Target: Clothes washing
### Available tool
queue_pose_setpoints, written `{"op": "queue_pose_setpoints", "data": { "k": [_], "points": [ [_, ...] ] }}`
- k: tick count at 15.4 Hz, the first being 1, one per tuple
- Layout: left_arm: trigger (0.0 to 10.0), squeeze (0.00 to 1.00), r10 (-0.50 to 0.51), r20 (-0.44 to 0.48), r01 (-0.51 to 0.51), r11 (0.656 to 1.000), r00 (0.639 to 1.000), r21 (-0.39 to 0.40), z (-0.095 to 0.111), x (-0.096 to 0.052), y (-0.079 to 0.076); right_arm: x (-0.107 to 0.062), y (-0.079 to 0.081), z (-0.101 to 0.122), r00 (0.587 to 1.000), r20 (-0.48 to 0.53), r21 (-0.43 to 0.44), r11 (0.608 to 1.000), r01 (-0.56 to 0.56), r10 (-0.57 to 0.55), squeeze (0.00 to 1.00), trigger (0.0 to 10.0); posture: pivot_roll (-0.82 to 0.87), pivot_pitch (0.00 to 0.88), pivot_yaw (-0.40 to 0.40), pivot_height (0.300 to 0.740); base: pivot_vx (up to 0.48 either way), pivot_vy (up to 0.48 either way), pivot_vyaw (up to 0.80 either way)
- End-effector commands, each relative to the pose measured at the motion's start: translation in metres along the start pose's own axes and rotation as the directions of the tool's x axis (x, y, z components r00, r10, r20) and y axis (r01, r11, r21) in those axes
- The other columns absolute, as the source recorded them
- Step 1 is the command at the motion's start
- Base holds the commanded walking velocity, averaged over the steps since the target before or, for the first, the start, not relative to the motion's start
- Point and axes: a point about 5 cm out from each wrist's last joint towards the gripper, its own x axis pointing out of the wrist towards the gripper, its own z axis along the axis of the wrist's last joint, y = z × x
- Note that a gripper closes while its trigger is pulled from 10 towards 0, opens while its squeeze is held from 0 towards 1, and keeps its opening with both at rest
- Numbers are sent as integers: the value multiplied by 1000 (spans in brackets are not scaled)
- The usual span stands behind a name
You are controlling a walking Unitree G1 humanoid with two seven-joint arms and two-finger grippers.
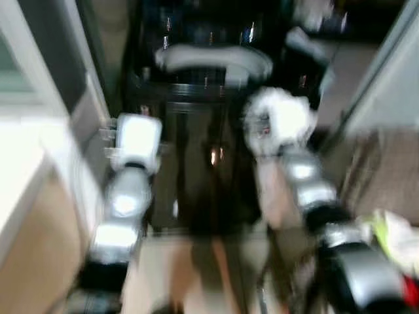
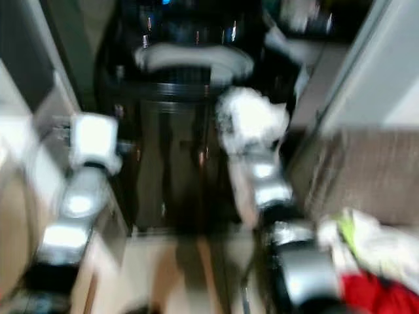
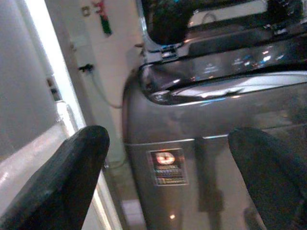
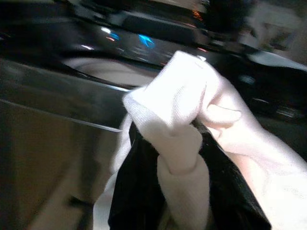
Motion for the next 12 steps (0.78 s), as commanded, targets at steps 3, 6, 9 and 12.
{"op": "queue_pose_setpoints", "data": {
  "k": [3,6,9,12],
  "points": [
    [10000,0,-52,72,52,999,996,-2,15,1,-13,21,-32,79,966,255,-42,998,55,-43,0,10000,13,0,-43,740,480,0,0],
    [10000,0,-54,148,53,999,987,12,31,1,-11,34,-52,180,874,484,-57,996,74,-38,0,10000,18,0,-45,740,480,0,0],
    [10000,0,-59,218,56,998,974,21,48,0,-12,40,-57,239,830,557,-115,989,88,-9,0,10000,30,0,-57,740,480,0,0],
    [10000,0,-76,265,70,997,961,32,59,-3,-15,50,-61,243,880,472,-182,972,152,-50,0,10000,54,0,-79,740,480,0,0]
  ]
}}
